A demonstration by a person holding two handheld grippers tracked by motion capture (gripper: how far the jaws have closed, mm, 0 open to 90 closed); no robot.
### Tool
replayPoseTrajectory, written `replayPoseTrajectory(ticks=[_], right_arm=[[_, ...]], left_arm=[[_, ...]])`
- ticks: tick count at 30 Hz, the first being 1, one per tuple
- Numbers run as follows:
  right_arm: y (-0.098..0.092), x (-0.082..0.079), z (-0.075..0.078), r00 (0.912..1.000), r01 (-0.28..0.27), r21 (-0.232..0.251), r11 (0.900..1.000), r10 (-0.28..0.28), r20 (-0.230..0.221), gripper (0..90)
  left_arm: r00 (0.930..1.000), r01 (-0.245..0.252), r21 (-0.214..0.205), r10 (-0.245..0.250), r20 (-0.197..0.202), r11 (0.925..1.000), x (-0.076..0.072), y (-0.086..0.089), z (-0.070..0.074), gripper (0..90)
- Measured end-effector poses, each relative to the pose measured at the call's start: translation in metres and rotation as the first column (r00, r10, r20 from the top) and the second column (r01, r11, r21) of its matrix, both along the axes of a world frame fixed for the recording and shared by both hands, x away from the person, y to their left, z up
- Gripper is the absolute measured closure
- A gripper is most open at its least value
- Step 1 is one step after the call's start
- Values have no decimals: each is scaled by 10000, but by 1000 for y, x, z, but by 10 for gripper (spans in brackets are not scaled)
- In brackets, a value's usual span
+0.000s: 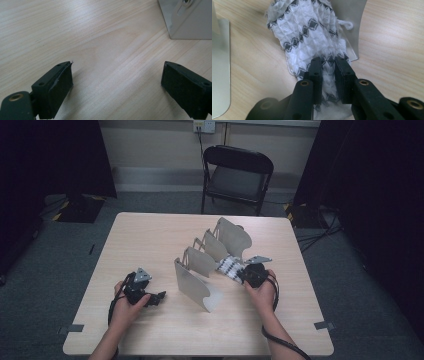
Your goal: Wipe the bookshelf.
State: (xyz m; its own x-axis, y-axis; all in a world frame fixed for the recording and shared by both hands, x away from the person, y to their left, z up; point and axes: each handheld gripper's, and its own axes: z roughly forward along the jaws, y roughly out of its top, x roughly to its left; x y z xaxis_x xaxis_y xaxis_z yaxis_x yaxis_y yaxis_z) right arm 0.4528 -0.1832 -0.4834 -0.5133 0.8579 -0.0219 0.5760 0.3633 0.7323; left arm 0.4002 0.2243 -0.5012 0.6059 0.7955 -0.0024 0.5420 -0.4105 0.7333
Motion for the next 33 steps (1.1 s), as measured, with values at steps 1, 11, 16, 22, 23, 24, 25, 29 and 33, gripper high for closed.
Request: replayPoseTrajectory(ticks=[1, 11, 16, 22, 23, 24, 25, 29, 33], right_arm=[[-2, -2, 1, 10000, 21, 15, 10000, -21, -61, 735], [5, 3, 15, 9958, -769, 322, 9965, 751, 528, 473], [24, 10, 3, 9959, -844, -79, 9964, 846, 315, 563], [15, 6, -2, 9997, 223, 277, 9994, -226, 83, 771], [11, 5, -1, 9994, 353, 302, 9989, -352, -31, 783], [7, 4, 1, 9988, 480, 278, 9985, -478, -88, 790], [4, 2, 3, 9984, 551, 258, 9981, -549, -95, 796], [-11, -5, 7, 9959, 897, 390, 9952, -892, -138, 802], [-21, -12, 13, 9932, 1164, 685, 9908, -1162, -67, 804]], left_arm=[[10000, 3, 2, -3, 0, 10000, 0, 0, 0, 99], [10000, -5, 3, 5, 2, 10000, 0, 0, 0, 99], [10000, 44, 14, -44, 3, 10000, 1, 0, 0, 98], [10000, 9, 2, -9, 8, 10000, 0, 0, 0, 98], [10000, 54, 60, -54, 9, 10000, 1, 0, 0, 99], [10000, 26, 42, -26, 18, 10000, 1, 0, 0, 98], [10000, 33, 39, -33, 5, 10000, 1, 0, 0, 98], [10000, 21, 26, -21, 22, 10000, 1, 0, 0, 98], [10000, 8, 34, -8, 29, 10000, 0, 0, 0, 98]])
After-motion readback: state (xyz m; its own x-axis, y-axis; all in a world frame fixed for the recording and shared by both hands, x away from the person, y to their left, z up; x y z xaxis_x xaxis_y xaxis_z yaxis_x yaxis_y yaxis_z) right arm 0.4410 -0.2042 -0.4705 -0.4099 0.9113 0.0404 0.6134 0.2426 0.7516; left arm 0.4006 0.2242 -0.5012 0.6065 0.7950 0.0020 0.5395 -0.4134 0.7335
